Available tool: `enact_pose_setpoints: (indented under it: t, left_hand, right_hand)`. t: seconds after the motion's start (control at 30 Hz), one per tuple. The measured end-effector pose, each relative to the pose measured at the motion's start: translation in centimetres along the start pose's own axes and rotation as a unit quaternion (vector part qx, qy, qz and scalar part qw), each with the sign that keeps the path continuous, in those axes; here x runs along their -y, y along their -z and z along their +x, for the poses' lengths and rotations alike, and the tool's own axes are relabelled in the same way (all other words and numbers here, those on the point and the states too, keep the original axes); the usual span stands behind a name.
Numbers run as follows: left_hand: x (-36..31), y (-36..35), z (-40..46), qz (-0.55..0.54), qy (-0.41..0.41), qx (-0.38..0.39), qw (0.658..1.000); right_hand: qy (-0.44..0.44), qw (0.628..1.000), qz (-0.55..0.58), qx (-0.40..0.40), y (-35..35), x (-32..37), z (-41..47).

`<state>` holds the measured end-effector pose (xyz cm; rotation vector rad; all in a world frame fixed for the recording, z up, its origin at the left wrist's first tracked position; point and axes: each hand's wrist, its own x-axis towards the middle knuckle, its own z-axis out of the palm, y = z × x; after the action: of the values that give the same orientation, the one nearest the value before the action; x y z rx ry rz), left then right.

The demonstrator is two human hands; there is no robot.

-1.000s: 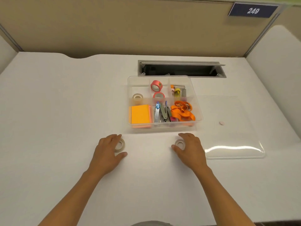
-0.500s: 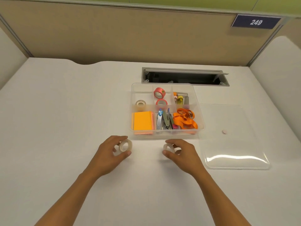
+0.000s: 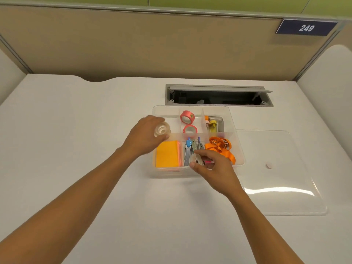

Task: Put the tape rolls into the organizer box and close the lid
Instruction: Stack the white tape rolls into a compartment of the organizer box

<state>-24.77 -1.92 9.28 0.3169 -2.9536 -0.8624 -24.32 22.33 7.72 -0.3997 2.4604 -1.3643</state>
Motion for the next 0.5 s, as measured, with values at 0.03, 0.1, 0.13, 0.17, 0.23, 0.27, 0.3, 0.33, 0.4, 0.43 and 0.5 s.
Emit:
enact_pose_setpoints:
  t: [0.03, 0.1, 0.13, 0.17, 0.23, 0.27, 0.3, 0.33, 0.4, 0.43, 0.5]
  left_hand:
    - [-0.3, -0.1, 1.4, 0.019, 0.001, 0.003, 1.000]
    - [-0.7, -0.6, 4.0, 0.059, 0.001, 0.014, 0.998]
    - [-0.8, -0.9, 5.2, 0.081, 0.000, 0.021, 0.996]
    - [-0.8, -1.3, 6.2, 0.104, -0.002, 0.029, 0.994]
    - [-0.8, -2.0, 8.2, 0.149, -0.006, 0.046, 0.988]
    - [-0.8, -2.3, 8.9, 0.167, -0.005, 0.057, 0.984]
    - [-0.9, -2.6, 9.6, 0.184, -0.003, 0.069, 0.980]
    - [-0.8, -2.8, 10.1, 0.202, -0.004, 0.082, 0.976]
    - [-0.8, -3.3, 11.0, 0.234, -0.010, 0.106, 0.966]
    - [-0.8, -3.4, 11.3, 0.247, -0.012, 0.116, 0.962]
    - [-0.8, -3.6, 11.7, 0.264, -0.018, 0.132, 0.955]
  right_hand:
    - [-0.001, 1.000, 0.005, -0.002, 0.0, 0.0, 0.3]
    - [-0.004, 1.000, 0.017, -0.005, -0.1, 0.0, 1.0]
    - [-0.007, 1.000, 0.021, -0.005, -0.2, -0.1, 1.2]
    - [-0.010, 1.000, 0.025, -0.005, -0.3, -0.1, 1.5]
    - [-0.014, 0.999, 0.030, -0.006, -0.5, -0.2, 1.8]
    - [-0.016, 0.999, 0.030, -0.007, -0.5, -0.2, 2.0]
    - [-0.018, 0.999, 0.028, -0.006, -0.6, -0.2, 2.0]
    - [-0.018, 1.000, 0.025, -0.004, -0.6, -0.3, 2.1]
    - [-0.016, 1.000, 0.024, -0.002, -0.5, -0.4, 2.1]
    - [-0.017, 0.999, 0.027, -0.003, -0.4, -0.3, 2.1]
    - [-0.015, 0.999, 0.033, -0.005, -0.3, -0.3, 2.1]
